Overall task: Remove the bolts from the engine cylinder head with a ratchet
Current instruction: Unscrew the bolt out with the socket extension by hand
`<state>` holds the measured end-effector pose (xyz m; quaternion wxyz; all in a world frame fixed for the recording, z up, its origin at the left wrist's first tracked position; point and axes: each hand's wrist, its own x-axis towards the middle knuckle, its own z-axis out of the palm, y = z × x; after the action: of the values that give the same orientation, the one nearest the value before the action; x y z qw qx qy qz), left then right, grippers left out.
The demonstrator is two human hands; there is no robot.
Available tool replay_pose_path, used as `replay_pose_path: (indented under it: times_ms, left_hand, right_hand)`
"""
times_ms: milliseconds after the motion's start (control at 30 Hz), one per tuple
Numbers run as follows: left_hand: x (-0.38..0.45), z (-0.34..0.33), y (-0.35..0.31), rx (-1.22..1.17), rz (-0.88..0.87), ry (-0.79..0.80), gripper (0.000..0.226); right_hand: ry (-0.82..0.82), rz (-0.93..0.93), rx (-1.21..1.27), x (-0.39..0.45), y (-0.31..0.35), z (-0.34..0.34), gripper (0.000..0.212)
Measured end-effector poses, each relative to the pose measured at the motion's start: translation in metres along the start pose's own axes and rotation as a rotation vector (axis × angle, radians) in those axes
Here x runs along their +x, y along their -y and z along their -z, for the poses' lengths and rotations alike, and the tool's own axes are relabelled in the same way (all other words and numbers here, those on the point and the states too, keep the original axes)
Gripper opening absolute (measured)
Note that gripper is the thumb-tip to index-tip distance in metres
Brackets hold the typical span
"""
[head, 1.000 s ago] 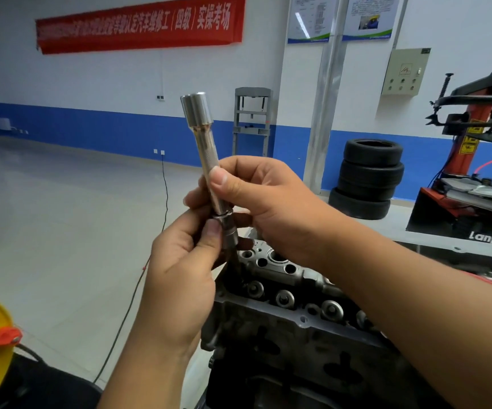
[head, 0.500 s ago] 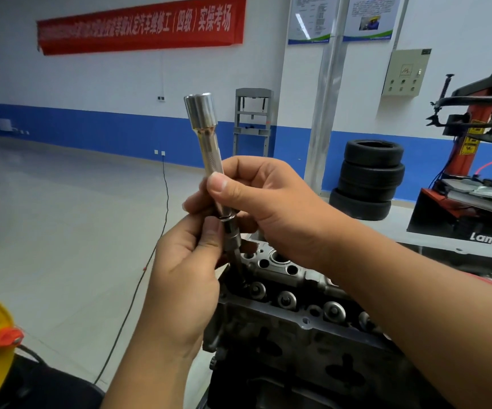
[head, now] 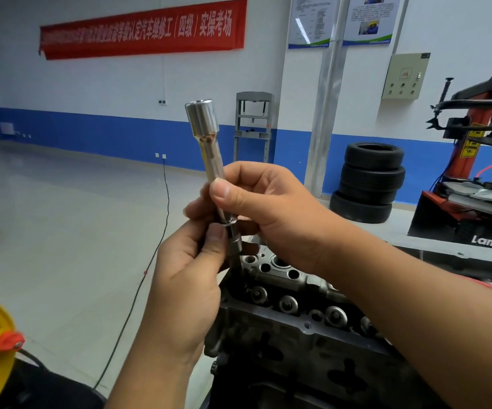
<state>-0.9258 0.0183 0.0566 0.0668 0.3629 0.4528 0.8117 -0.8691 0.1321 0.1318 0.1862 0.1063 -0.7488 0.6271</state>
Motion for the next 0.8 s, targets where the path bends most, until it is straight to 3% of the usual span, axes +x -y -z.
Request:
replay_pose_path:
  times_ms: [133,233,300,433,567,667,800]
  left_hand:
    - [0.0017,-0.0005,0.0025,0.082,-0.04,-0.154,0.023]
    - [0.0023,-0.0016,0.0031,0.1,-0.109,-0.208,0.025]
    - [0.0027,-0.0015,0.0025,0.102,-0.103,-0.188,0.024]
    - [0.0025,0.0021,0.0037,0.028,-0.036,0.038,0.029]
    - [0.0036,0.0001,0.0037,0.116,-0.081,-0.096,0.022]
    - [0.0053,0.0021,0.0059,0.164,-0.156,-0.176,0.029]
    - [0.0048,0.0044,0.0097,0.156,-0.108,-0.079,0.023]
  right_hand:
    - [0.013,-0.028,0.0,0.0012,-0.0012,-0.0011,0.019]
    - [-0.049,-0.013,-0.018,0.002,-0.0007,-0.0002,0.012]
    - [-0.056,0.004,-0.02,0.0019,-0.0004,0.0007,0.011]
    - [0.017,-0.014,0.002,0.0004,0.002,0.0014,0.018]
    - [0.035,-0.033,0.023,0.0009,0.0002,-0.0021,0.02]
    - [-0.022,-0.017,0.035,0.0037,-0.004,-0.0053,0.013]
    - [-0.028,-0.022,0.028,0.0032,-0.0049,-0.0031,0.017]
